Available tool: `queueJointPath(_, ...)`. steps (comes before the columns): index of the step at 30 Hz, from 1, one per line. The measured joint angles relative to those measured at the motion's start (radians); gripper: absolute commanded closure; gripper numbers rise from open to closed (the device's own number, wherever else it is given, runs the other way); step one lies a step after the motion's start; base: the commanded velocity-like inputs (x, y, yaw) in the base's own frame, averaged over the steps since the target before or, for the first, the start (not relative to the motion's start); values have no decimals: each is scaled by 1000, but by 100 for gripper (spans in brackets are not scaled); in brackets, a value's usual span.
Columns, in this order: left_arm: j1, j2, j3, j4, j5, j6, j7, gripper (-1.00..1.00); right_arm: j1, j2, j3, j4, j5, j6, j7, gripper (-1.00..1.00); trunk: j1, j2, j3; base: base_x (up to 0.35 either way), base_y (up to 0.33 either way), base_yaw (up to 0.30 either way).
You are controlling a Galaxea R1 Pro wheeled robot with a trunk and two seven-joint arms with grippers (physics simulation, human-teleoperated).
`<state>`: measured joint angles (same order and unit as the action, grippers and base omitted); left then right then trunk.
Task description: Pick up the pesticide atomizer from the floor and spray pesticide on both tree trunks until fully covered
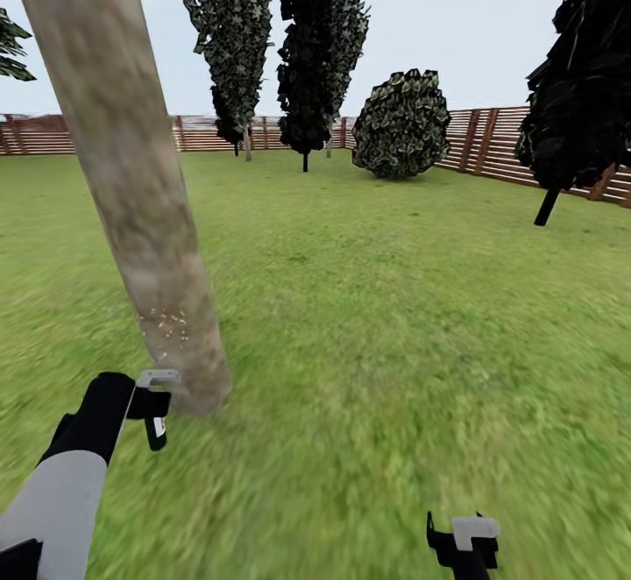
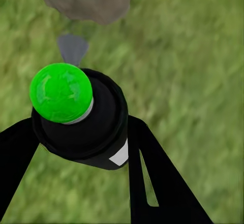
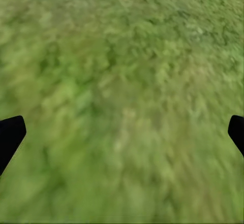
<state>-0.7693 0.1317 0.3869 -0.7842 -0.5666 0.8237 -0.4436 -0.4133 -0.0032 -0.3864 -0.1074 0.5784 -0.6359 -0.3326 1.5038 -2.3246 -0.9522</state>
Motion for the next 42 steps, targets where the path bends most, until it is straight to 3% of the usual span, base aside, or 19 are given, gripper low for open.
queueJointPath(5,7,10,26,78,-4,-6,7,100,0,0,0,0,-1,0,1,-100,0,0,0,326,0,0)
queueJointPath(8,26,17,61,110,-4,-63,40,100,0,0,0,-1,-1,0,1,-100,0,0,0,184,0,0)
queueJointPath(15,59,6,72,123,14,-88,72,100,0,0,0,0,0,0,2,-100,1,0,0,14,0,177)
queueJointPath(16,62,7,80,127,20,-90,72,100,0,0,0,0,0,0,2,-100,1,0,0,0,0,276)
queueJointPath(17,65,15,124,140,21,-95,72,100,0,0,0,0,0,0,2,-100,1,0,0,0,0,277)
queueJointPath(19,67,18,148,140,29,-95,72,100,0,0,0,0,0,0,2,-100,1,0,0,0,0,267)
queueJointPath(23,73,8,150,161,27,-97,73,100,0,0,0,0,0,0,1,-100,0,0,0,82,-54,57)
queueJointPath(26,99,7,155,205,34,-195,89,100,0,0,0,0,0,0,1,-100,0,0,0,222,-150,4)
queueJointPath(28,106,6,157,216,34,-248,156,100,0,0,0,0,0,0,1,-100,0,0,0,242,-163,0)
queueJointPath(32,107,1,158,218,41,-258,187,100,0,0,0,0,0,0,1,-100,0,0,0,237,-170,0)
queueJointPath(42,108,-16,158,218,42,-259,190,100,0,0,0,0,0,0,1,-100,0,0,0,67,-262,202)
